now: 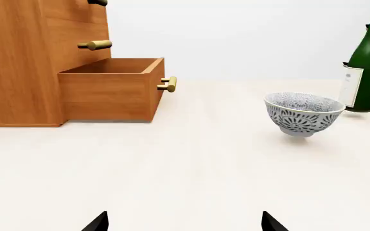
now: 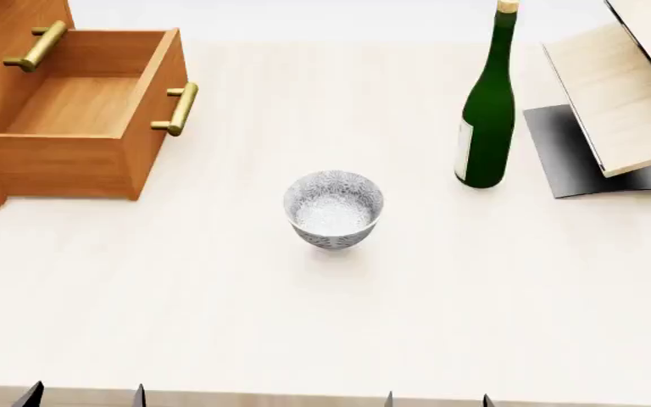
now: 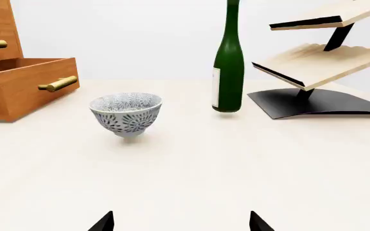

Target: Put the bowl in the bottom drawer of the cabinet and close it.

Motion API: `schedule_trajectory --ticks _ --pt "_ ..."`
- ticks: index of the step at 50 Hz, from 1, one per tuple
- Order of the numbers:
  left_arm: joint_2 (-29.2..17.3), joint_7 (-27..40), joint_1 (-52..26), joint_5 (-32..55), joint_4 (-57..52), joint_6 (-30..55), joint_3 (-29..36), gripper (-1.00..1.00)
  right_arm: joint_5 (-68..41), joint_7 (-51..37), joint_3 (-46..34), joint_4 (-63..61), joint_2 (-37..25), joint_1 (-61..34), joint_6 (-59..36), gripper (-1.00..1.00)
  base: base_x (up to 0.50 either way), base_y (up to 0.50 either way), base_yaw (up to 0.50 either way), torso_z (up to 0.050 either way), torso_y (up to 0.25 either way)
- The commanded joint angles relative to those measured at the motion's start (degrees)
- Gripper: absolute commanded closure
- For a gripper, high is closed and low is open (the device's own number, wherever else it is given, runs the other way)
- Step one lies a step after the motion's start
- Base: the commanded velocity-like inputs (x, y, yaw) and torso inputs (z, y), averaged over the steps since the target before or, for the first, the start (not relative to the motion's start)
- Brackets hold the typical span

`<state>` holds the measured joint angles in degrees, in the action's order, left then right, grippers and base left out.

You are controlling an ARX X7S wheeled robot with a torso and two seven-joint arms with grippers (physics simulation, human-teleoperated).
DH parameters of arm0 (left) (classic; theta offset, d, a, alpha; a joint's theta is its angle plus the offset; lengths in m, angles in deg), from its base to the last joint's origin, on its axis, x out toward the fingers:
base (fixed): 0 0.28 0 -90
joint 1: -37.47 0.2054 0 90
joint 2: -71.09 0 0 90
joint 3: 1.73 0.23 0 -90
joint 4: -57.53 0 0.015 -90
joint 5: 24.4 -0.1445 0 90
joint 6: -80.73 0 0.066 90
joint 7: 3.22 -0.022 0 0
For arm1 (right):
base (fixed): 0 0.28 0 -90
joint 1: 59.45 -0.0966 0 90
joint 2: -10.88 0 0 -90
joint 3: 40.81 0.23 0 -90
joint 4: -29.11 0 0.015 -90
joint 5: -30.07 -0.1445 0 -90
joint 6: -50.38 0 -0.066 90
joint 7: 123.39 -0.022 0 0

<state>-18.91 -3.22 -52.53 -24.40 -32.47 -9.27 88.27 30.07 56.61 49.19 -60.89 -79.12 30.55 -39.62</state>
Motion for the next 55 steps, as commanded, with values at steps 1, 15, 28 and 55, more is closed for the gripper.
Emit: schedule_trajectory --ticks 1,15,28,55 --pt "-0.83 1.12 -0.21 1.35 0.22 0.00 0.79 -1.00 -0.27 -1.89 -0.96 0.82 -0.87 -0.65 -0.84 -1.00 0.00 0.00 0.00 0.000 0.000" --pt "-3.15 5.05 0.02 2.64 -1.71 0.16 2.77 -1.00 -1.16 -4.62 -4.30 1.42 -3.00 -1.05 -0.58 -1.00 0.00 0.00 0.00 0.000 0.000" --pt "-6.31 6.29 14.42 1.33 -25.49 3.43 5.45 -1.00 -1.48 -6.49 -5.20 -4.15 -4.55 -2.21 -7.23 -1.00 0.00 0.00 0.00 0.000 0.000" --pt "-7.92 8.15 22.88 5.06 -19.95 -7.34 6.42 -1.00 -6.39 -9.61 -2.94 -43.39 -8.17 -10.81 -44.07 -1.00 0.00 0.00 0.00 0.000 0.000"
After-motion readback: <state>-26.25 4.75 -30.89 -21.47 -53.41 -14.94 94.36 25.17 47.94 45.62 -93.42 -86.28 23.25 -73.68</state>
